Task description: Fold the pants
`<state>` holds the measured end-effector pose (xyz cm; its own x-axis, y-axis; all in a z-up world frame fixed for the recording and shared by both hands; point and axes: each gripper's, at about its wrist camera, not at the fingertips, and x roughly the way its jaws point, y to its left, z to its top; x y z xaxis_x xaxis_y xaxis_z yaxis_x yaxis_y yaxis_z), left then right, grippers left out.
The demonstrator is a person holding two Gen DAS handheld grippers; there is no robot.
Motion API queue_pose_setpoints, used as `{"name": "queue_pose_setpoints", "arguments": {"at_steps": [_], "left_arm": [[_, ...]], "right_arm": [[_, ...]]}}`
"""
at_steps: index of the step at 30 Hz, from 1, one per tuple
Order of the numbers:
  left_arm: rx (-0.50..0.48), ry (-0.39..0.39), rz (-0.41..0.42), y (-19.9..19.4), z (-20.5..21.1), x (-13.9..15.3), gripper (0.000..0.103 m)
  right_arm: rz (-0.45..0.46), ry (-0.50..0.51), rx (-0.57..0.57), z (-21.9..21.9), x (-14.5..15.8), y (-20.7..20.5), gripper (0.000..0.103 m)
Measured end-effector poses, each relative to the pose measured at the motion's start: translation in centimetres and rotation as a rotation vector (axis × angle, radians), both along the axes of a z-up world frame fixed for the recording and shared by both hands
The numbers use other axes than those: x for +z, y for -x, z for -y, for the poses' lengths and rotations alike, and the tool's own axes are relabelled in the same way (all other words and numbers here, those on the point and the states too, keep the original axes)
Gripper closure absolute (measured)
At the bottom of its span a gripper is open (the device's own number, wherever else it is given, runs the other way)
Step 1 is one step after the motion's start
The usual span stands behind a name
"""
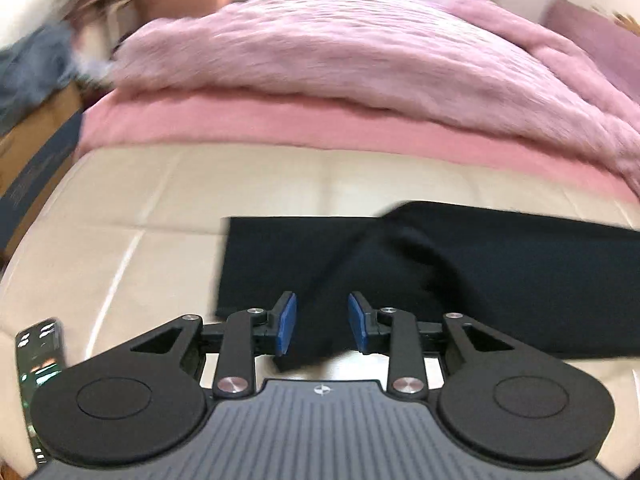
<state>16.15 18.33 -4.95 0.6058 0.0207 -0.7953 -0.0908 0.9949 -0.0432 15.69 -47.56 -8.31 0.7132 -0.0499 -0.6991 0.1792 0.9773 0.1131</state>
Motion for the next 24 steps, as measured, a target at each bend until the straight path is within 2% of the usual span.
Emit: {"name": "queue_pose_setpoints", "arguments": {"at_steps": [5,8,12,16,17,19,24], "left_arm": [[-0.004,0.001,-0.022,-1.3,-1.9,-2.4,0.066],[-0.045,-0.043,-0.038,-1.5,-1.3,-3.7,0.066],[-0.082,-0.081,-0.047,-1.2,-0.9,-5.3,0.063],[-0.1,-0.074,-0.03,-0.8,-0.7,-5.6,0.064],[-0.104,-0.069,-0.027,-0.8,-0.7,-5.6,0.067],[-0.115,-0.03,-0.023,-1.1,-0.8,-5.4,0.103],[-0.156,-0.048,0.029,-1.3,-0.6,-2.9,0.103]], "right_arm": [[0.0,-0.01,0.133,-7.8,-2.2,0.0,0.068],[-0.019,0.014,0.189,-11.2,-3.7,-0.2,0.068],[-0.063,0.03,0.231,-13.6,-5.1,-0.7,0.068],[-0.109,0.032,0.27,-14.1,-6.2,-1.1,0.068],[-0.121,0.034,0.27,-14.2,-6.5,-1.1,0.067],[-0.131,0.027,0.263,-14.2,-7.0,-1.0,0.067],[-0.134,0.058,0.289,-14.8,-7.2,-1.2,0.067]]}}
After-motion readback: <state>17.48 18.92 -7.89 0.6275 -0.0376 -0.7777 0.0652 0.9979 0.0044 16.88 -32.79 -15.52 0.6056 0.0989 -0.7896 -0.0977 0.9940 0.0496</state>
